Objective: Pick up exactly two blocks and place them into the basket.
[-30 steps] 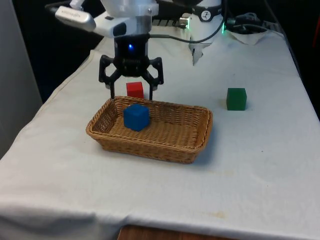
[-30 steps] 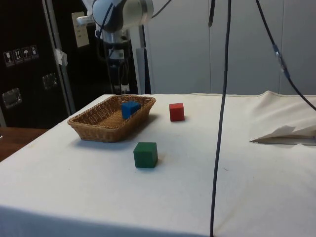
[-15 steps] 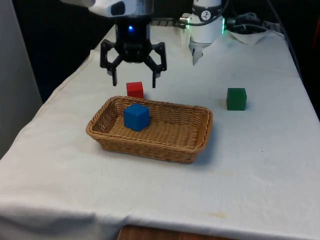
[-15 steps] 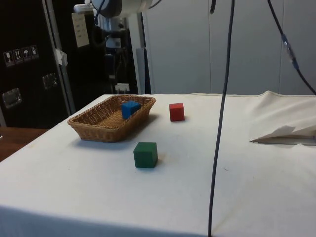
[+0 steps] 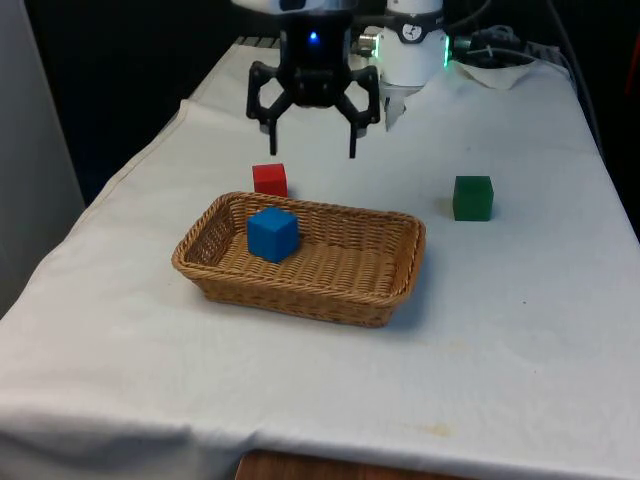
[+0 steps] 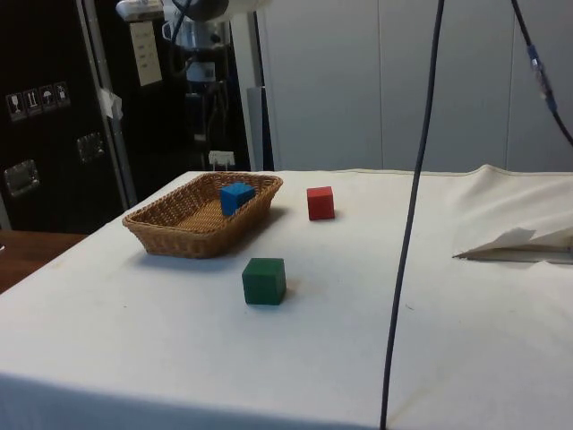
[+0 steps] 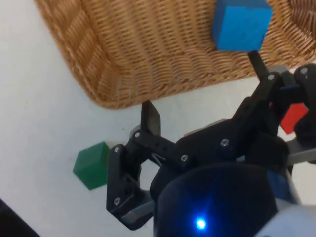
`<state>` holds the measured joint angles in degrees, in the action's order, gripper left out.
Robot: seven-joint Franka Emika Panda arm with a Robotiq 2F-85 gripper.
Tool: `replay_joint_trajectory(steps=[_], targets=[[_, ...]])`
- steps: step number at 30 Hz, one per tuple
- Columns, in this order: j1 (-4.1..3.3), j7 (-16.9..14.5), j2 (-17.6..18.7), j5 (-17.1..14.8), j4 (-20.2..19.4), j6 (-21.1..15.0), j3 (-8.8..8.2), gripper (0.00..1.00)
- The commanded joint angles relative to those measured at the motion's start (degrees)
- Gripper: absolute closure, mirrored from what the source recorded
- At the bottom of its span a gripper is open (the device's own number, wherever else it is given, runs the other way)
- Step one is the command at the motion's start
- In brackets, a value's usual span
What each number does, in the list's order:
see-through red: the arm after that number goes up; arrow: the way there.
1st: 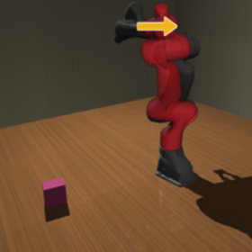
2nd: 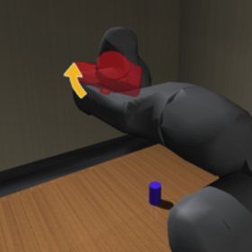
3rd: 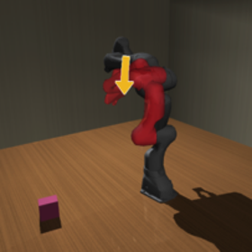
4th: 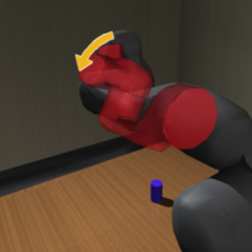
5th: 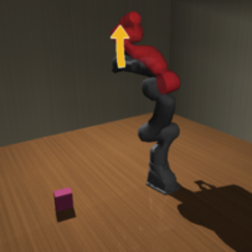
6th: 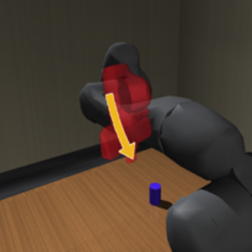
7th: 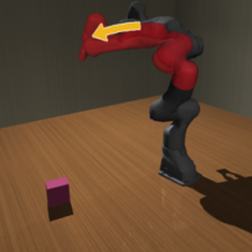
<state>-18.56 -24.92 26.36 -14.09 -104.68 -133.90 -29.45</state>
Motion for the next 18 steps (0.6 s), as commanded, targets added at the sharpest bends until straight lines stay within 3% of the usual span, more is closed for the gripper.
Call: replay_joint_trajectory(steps=[1, 3, 4, 5, 6, 11, 12, 13, 18], targets=[[-0.92, 0.92, -1.26, 0.92, -1.43, -0.69, -0.29, 0.00], [-1.09, 1.55, -2.29, 1.49, -2.41, -0.69, 0.00, 0.00], [-0.46, 0.97, -1.60, 0.97, -1.49, 0.00, 0.46, 0.00], [-1.15, 1.89, -2.81, 1.78, -2.92, -0.69, 0.11, 0.00], [-1.26, 2.41, -3.78, 2.23, -3.84, -0.74, 0.34, 0.00], [-1.26, 4.24, -5.90, 2.75, -6.30, -0.80, 0.86, 0.00], [-0.92, 3.55, -5.73, 2.29, -5.90, -0.06, 1.20, 0.00], [-1.32, 4.47, -6.13, 2.75, -6.59, -0.74, 0.92, 0.00], [-1.43, 6.02, -7.05, 2.75, -7.79, -0.63, 1.03, 0.00]])
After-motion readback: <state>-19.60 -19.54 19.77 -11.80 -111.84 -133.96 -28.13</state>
